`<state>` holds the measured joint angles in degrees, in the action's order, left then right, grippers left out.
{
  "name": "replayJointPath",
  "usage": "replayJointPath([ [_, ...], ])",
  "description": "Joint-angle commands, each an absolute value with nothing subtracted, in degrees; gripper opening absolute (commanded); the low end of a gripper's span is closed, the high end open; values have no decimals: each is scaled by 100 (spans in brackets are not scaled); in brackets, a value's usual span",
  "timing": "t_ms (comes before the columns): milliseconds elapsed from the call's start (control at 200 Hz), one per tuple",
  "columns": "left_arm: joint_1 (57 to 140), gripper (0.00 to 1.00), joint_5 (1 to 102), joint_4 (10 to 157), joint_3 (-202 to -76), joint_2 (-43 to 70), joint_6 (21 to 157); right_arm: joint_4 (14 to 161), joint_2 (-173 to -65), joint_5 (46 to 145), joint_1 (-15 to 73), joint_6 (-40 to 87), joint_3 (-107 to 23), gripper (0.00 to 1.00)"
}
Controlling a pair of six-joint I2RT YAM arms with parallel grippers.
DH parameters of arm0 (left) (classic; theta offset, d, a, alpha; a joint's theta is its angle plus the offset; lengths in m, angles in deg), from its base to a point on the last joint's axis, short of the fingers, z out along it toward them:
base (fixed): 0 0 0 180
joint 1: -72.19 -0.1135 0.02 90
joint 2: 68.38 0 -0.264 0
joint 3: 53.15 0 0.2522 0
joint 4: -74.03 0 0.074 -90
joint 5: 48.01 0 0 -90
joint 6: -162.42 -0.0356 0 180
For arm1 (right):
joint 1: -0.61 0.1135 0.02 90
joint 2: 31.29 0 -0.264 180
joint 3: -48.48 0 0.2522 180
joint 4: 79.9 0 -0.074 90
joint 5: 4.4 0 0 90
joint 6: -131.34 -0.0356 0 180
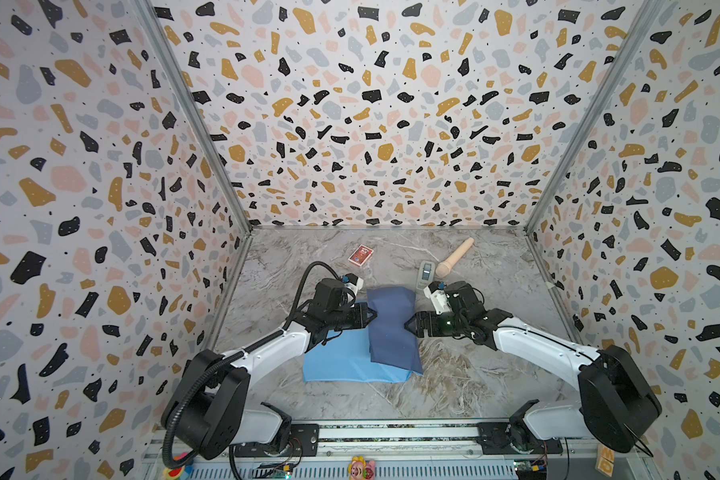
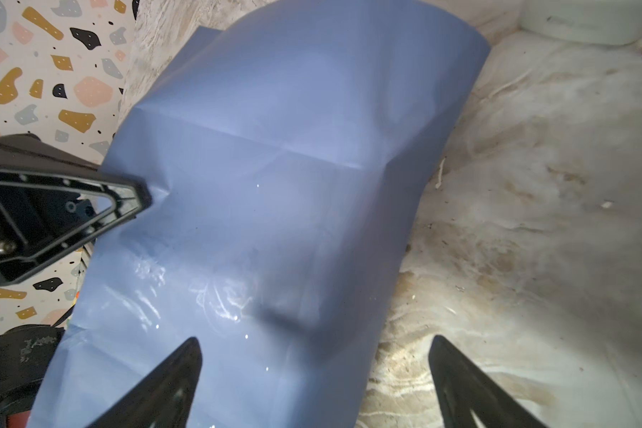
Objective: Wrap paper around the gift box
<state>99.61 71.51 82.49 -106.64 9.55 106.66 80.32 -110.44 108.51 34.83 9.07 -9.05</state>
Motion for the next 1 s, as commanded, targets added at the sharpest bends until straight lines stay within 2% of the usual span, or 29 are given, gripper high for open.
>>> replayJointPath([
  [0, 9926, 0, 7146, 8080, -10625, 997, 10572, 8268, -11236, 11062, 3470, 895, -1131, 96],
  [451, 9926, 0, 6734, 8308, -10545, 1067, 10428, 8606, -11738, 11164, 3497, 828, -856, 93],
  [546, 9926, 13, 6553, 8453, -10542, 1020, 10397, 8617, -11779, 11137, 3512, 832, -753, 93],
  [646, 9926, 36, 6468, 8591, -10526, 908, 10424, 8618, -11798, 11100, 3516, 832, -680, 93],
  [786, 9957, 55, 6469, 8574, -10360, 697, 10641, 8639, -11807, 11073, 3520, 812, -633, 93],
  [886, 10046, 66, 6611, 8576, -10287, 733, 10714, 8652, -11842, 11073, 3544, 800, -643, 93],
  [996, 10225, 71, 6889, 8460, -10283, 876, 10827, 8674, -11886, 11049, 3563, 803, -649, 93],
])
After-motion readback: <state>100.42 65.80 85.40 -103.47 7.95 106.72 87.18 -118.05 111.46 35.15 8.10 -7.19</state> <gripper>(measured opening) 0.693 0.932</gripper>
